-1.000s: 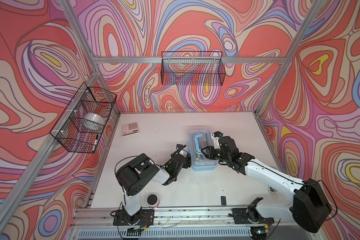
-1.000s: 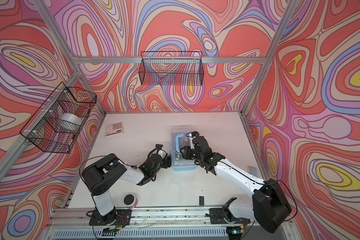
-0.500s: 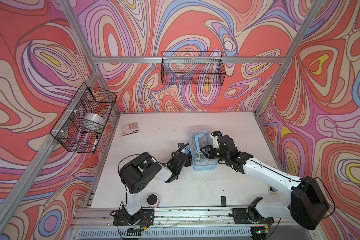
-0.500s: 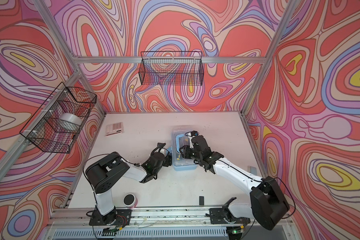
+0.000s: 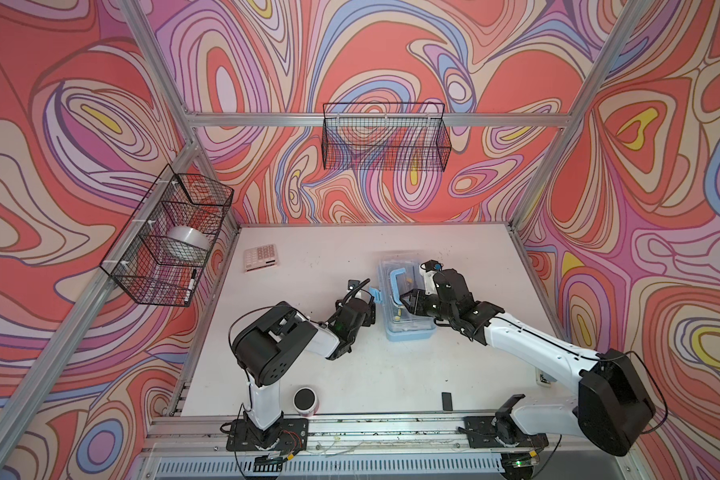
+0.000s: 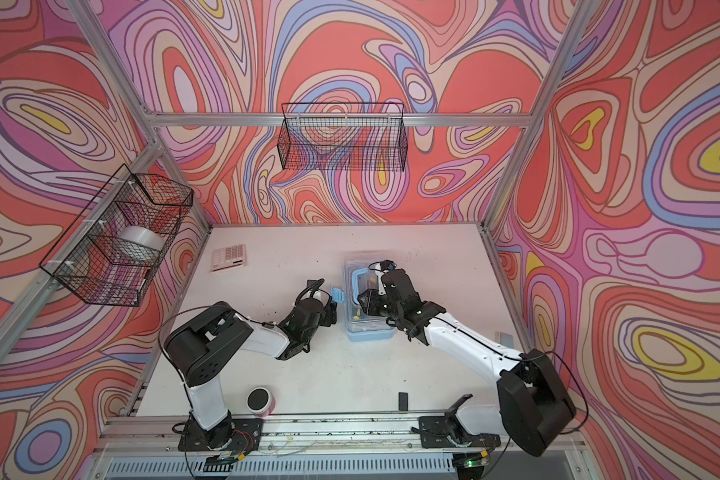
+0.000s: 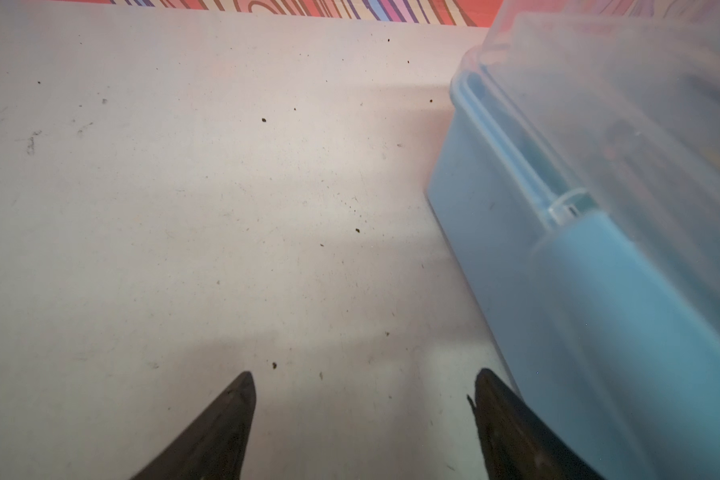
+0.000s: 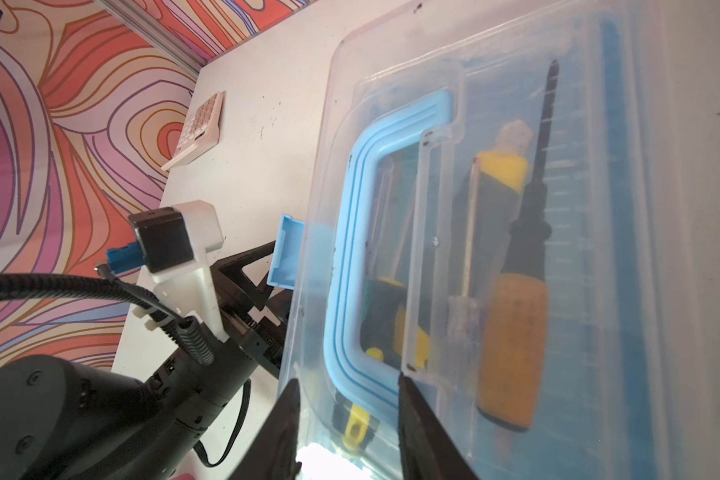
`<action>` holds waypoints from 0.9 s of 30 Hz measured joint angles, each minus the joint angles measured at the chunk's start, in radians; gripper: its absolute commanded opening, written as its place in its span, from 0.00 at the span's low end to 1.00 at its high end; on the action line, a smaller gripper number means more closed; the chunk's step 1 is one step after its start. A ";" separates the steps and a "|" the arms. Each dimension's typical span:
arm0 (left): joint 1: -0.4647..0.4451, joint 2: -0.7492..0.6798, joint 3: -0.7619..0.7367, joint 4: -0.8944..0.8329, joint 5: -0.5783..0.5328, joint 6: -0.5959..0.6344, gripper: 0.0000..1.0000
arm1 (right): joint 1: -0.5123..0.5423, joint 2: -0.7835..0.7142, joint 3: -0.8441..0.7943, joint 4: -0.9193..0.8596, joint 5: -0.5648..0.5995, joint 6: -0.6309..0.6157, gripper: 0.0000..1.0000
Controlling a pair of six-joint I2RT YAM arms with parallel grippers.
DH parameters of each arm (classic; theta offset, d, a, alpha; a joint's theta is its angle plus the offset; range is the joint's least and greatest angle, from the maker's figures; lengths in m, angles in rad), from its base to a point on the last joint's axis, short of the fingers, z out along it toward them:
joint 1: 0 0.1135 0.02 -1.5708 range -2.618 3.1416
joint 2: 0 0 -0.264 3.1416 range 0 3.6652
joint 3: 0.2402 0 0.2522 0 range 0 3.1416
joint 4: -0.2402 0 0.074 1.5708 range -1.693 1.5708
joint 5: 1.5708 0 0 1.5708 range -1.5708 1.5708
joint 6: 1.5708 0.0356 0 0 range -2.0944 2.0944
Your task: Pack the tool kit
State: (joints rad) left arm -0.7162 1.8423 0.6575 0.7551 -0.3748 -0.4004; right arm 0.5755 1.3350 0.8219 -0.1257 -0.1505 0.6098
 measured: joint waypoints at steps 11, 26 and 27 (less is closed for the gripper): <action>0.031 -0.123 0.004 -0.085 0.051 -0.073 0.78 | 0.000 0.022 0.014 0.006 -0.018 -0.003 0.38; 0.045 -0.168 0.018 -0.124 0.214 -0.216 0.76 | 0.000 0.049 0.030 0.022 -0.051 -0.002 0.37; 0.048 -0.180 0.018 -0.125 0.222 -0.224 0.76 | 0.000 0.049 0.030 0.022 -0.051 -0.002 0.37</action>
State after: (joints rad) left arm -0.6682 1.6623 0.6750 0.6304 -0.1524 -0.6243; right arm 0.5755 1.3842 0.8520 -0.1040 -0.2020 0.6079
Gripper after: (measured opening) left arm 0.762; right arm 0.369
